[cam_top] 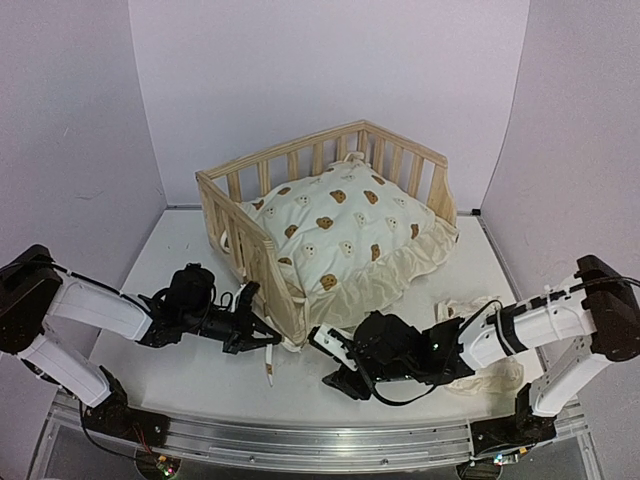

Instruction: Set up the pet bed

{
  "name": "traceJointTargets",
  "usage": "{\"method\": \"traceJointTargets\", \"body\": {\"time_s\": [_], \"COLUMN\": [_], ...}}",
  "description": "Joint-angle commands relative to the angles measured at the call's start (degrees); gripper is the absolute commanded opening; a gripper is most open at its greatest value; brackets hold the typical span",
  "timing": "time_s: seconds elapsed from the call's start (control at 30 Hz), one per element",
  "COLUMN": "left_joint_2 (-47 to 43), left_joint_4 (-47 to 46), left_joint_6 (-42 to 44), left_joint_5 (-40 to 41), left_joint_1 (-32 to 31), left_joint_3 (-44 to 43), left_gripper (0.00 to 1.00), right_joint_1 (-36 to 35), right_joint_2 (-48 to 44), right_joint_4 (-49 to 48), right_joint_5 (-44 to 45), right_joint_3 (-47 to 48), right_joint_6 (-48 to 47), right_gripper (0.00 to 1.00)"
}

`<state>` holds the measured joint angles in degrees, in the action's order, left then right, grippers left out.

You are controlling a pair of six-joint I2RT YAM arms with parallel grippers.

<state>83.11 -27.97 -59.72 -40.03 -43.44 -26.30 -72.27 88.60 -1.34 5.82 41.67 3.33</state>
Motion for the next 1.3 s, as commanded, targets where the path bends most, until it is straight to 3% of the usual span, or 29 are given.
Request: {"method": "traceJointTargets", "body": {"time_s": [0.0, 0.2, 0.67, 0.93, 1.1, 1.27], "left_joint_2": [0.5, 0.9, 1.6, 1.7, 2.6, 2.0], "left_joint_4": [12.8, 21.1, 21.8, 21.8, 21.7, 21.8], "left_joint_6": [2.8, 6.9, 8.9, 9.6, 10.2, 10.3], "left_joint_5": [-1.1, -1.4, -5.9, -6.8, -7.1, -7.3], "left_joint_1": [0.2, 0.2, 0.3, 0.3, 0.3, 0.3], "left_joint_3": [-7.2, -11.0, -11.8, -11.8, -12.2, -12.2], "left_gripper": [0.00, 0.00, 0.00, 0.00, 0.00, 0.00], "right_joint_1": [0.2, 0.1, -0.6, -2.2, -3.3, -3.3], "right_joint_2": [4.6, 12.1, 18.7, 20.2, 20.5, 22.6], "right_joint_4": [-27.6, -37.6, -48.4, -53.2, -53.4, -51.5], "right_joint_5": [0.2, 3.1, 9.1, 11.6, 11.5, 17.2], "right_joint_3": [-0.6, 0.1, 1.0, 1.5, 1.9, 4.3], "right_joint_6": [-12.3, -13.8, -10.4, -8.9, -8.5, -7.0], "right_gripper": [0.51, 0.51, 0.51, 0.34, 0.31, 0.27]}}
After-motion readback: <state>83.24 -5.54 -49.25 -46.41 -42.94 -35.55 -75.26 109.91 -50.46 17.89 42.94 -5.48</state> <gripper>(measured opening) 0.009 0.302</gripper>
